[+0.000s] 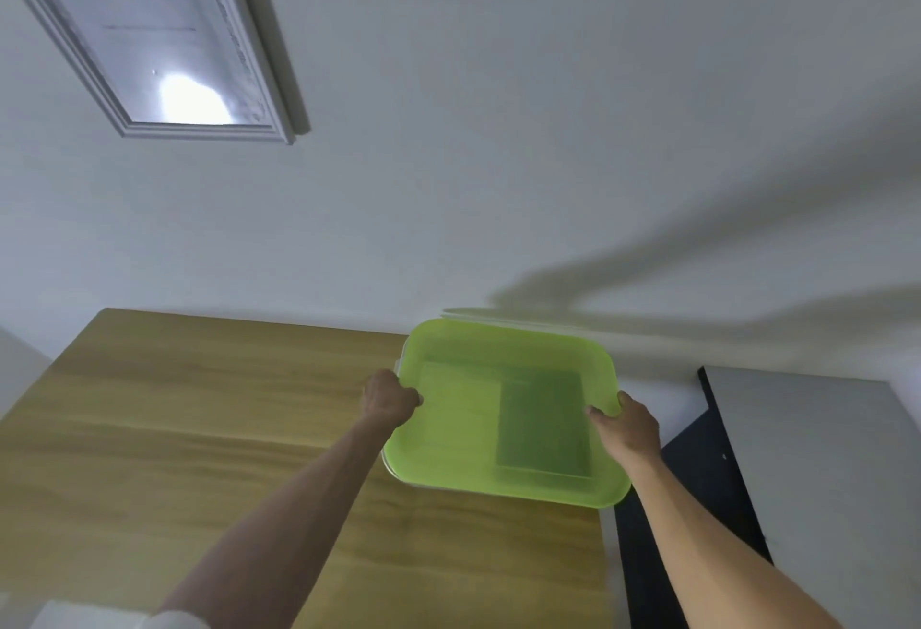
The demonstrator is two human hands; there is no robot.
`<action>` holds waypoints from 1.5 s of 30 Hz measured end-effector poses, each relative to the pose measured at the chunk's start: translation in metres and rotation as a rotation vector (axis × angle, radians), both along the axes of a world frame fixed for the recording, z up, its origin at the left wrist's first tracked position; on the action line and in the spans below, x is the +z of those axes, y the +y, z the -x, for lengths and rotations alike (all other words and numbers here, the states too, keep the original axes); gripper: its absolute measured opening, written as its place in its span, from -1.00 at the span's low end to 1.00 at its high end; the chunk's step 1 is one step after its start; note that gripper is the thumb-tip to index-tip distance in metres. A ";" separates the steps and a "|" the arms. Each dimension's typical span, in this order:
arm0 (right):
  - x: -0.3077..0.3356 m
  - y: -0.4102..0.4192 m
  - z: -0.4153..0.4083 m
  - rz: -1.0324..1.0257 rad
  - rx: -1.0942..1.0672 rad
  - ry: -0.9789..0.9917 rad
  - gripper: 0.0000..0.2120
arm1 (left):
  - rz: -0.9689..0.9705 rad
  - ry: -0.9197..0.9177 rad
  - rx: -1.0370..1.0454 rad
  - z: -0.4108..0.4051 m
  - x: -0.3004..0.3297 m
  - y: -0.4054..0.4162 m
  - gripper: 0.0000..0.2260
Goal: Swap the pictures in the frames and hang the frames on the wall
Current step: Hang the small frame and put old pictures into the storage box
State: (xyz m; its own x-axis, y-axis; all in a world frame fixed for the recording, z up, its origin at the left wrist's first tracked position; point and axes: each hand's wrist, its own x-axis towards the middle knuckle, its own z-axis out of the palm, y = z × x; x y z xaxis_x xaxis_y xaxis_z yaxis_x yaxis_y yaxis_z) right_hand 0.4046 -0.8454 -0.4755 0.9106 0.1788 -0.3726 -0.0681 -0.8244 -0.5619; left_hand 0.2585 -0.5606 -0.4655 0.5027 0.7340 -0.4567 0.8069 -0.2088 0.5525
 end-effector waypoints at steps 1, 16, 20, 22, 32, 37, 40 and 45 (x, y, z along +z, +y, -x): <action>-0.001 0.002 -0.001 0.048 0.037 -0.020 -0.44 | -0.007 0.008 0.009 0.000 -0.001 0.002 -0.70; -0.010 0.020 -0.008 0.237 0.193 -0.019 -0.33 | -0.047 0.161 -0.070 -0.003 -0.002 0.028 -0.57; -0.007 0.030 -0.007 0.302 0.209 0.050 -0.25 | -0.087 0.110 -0.160 -0.005 -0.005 0.023 -0.56; -0.007 0.033 -0.004 0.316 0.246 0.046 -0.23 | -0.102 0.098 -0.260 -0.004 -0.009 0.016 -0.36; -0.029 0.051 -0.006 0.372 0.553 -0.132 -0.30 | -0.354 0.082 -0.588 -0.008 -0.057 -0.006 -0.25; -0.051 0.053 0.006 0.402 0.465 -0.303 -0.25 | -0.492 0.075 -0.571 -0.005 -0.073 -0.011 -0.25; -0.059 0.054 0.007 0.431 0.442 -0.382 -0.25 | -0.537 0.095 -0.568 -0.007 -0.077 -0.011 -0.28; -0.063 0.061 0.003 0.460 0.430 -0.382 -0.25 | -0.569 0.126 -0.596 -0.017 -0.080 -0.004 -0.28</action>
